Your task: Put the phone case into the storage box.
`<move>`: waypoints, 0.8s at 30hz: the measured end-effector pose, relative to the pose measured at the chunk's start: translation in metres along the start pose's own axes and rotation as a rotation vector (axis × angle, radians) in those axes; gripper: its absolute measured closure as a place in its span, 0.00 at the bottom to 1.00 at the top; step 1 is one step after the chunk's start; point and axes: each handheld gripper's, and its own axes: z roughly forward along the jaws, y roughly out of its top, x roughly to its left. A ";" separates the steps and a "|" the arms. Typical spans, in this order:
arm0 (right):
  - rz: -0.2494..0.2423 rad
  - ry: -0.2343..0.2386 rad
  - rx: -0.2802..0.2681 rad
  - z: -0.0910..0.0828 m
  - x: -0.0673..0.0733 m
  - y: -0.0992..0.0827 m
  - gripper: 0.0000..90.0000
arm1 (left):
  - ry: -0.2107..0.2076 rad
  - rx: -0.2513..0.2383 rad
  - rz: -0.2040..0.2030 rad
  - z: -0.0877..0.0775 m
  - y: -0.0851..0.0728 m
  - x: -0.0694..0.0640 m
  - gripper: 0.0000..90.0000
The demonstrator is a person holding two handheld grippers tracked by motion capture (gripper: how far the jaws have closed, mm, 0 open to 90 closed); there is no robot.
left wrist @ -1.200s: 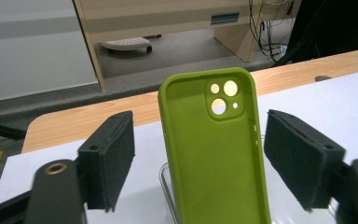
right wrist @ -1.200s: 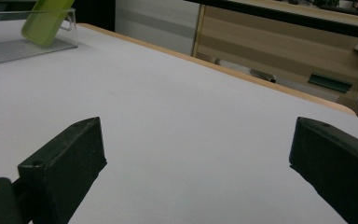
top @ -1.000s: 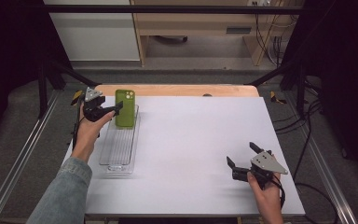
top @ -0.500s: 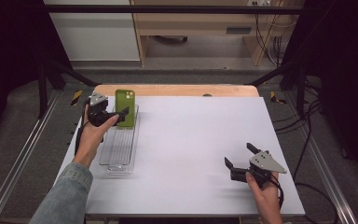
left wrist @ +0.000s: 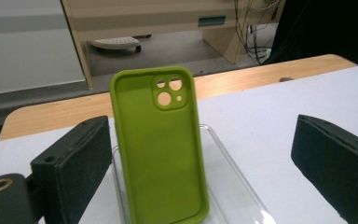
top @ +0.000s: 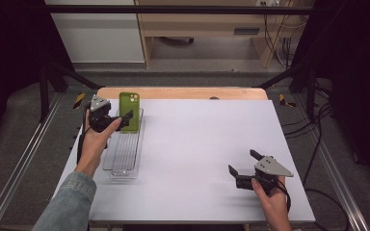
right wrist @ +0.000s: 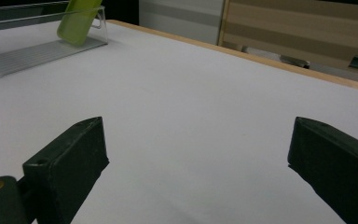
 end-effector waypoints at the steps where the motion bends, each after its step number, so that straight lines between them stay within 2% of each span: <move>1: 0.002 -0.004 -0.006 0.000 0.000 0.000 0.05 | -0.002 -0.003 -0.001 -0.001 0.001 -0.002 0.05; 5: 0.027 0.007 -0.008 -0.001 0.003 0.001 0.05 | -0.003 -0.021 0.006 -0.008 0.004 -0.008 0.05; 7: 0.037 0.016 0.001 0.000 0.004 0.001 0.05 | 0.008 -0.012 0.015 -0.011 0.005 -0.010 0.05; 13: 0.006 0.023 0.018 0.001 0.009 0.004 0.05 | 0.002 -0.026 -0.007 -0.021 0.002 -0.017 0.05; 17: -0.018 0.008 0.035 0.001 0.012 0.006 0.05 | -0.008 -0.009 0.011 -0.025 -0.003 -0.024 0.05; 22: -0.028 0.016 0.049 0.003 0.013 0.006 0.05 | -0.016 -0.017 0.027 -0.026 -0.003 -0.029 0.05; 24: -0.026 0.014 0.047 0.002 0.012 0.006 0.05 | -0.013 -0.028 0.018 -0.026 -0.002 -0.029 0.05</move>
